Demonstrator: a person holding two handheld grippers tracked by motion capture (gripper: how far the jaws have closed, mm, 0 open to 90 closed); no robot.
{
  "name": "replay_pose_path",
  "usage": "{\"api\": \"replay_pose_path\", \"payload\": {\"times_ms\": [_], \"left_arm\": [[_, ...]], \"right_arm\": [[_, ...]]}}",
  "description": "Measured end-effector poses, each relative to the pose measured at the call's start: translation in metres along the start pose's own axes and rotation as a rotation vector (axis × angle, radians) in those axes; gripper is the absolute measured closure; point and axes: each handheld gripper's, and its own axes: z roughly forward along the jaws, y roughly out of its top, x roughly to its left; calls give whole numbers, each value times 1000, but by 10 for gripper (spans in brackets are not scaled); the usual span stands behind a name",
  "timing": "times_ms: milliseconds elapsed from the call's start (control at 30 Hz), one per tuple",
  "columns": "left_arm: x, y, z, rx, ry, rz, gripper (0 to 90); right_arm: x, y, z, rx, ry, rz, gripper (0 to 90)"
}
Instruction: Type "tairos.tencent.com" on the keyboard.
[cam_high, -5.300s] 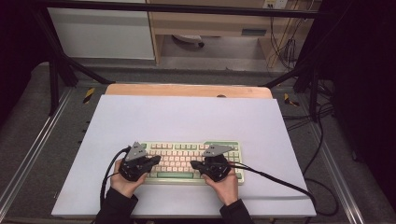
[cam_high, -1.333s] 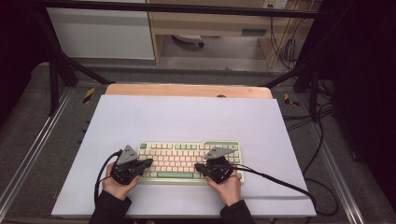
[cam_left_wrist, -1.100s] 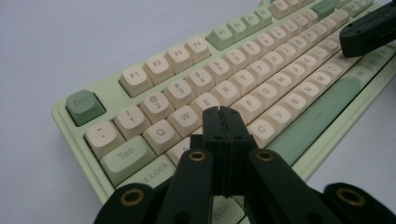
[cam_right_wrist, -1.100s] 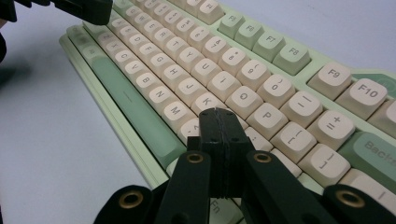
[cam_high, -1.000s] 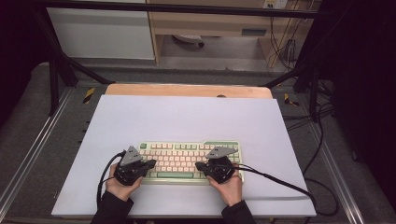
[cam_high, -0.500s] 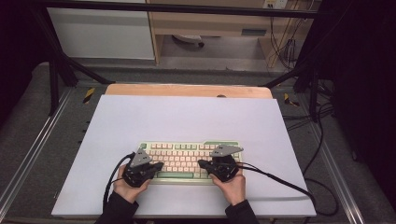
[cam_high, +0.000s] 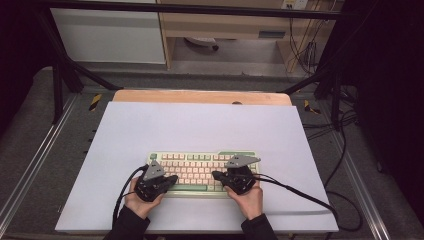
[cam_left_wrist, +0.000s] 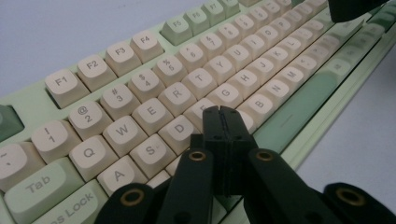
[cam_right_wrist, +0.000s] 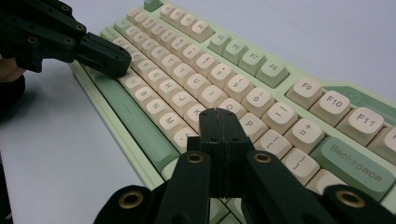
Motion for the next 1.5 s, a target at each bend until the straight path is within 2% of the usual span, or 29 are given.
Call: {"api": "replay_pose_path", "payload": {"times_ms": [367,800,1233,1500], "left_arm": [[5,2,-11,-22,10,-4,900],[13,1,-19,-25,20,-7,900],[16,1,-24,-37,25,-12,900],[19,1,-26,-39,27,-12,900]], "right_arm": [[-1,3,0,-17,12,12,900],[-3,9,2,-29,10,28,900],[-3,22,12,-35,3,37,900],[-5,23,23,-10,-10,50,900]]}}
